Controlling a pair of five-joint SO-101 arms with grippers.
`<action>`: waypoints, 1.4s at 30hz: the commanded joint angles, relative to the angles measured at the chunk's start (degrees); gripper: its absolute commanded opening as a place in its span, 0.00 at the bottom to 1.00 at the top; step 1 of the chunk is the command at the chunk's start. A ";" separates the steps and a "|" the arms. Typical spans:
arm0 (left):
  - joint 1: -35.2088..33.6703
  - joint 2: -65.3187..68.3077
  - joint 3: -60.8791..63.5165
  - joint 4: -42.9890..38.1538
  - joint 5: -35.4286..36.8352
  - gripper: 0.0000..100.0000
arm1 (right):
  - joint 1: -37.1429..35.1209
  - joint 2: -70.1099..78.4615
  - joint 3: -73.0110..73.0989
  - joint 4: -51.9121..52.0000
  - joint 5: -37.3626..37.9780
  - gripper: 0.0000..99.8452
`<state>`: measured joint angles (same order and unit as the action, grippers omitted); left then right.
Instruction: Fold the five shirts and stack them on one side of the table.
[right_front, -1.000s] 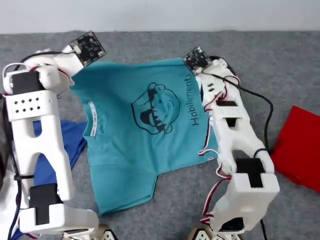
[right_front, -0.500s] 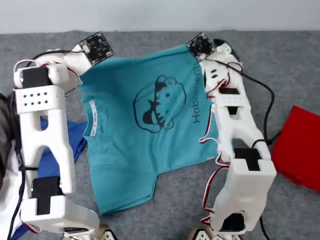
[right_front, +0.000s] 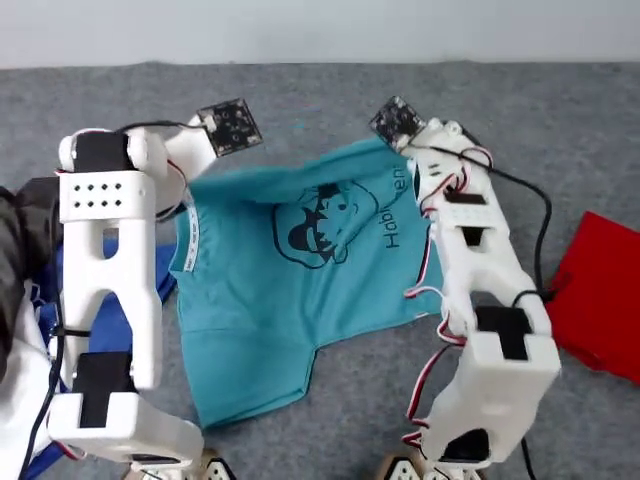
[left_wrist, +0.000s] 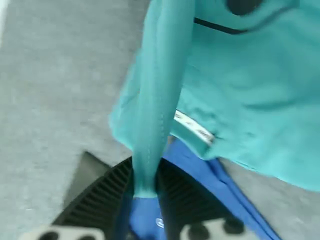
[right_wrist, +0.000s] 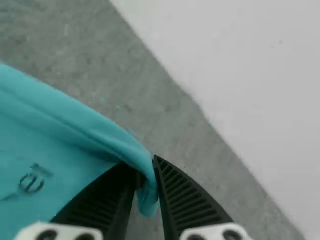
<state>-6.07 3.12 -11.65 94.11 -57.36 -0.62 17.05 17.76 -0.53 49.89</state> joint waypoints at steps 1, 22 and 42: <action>1.23 -5.36 -1.54 6.77 0.35 0.02 | -0.92 -8.92 5.63 0.22 0.44 0.01; 10.99 -43.96 52.09 6.51 9.67 0.02 | 1.10 -49.63 50.20 0.31 0.53 0.01; 9.49 -45.71 59.30 3.87 12.04 0.03 | 5.58 -66.24 58.64 20.97 0.18 0.01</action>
<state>3.69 -41.19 48.04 98.77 -45.49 4.22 -45.45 76.66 16.70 49.89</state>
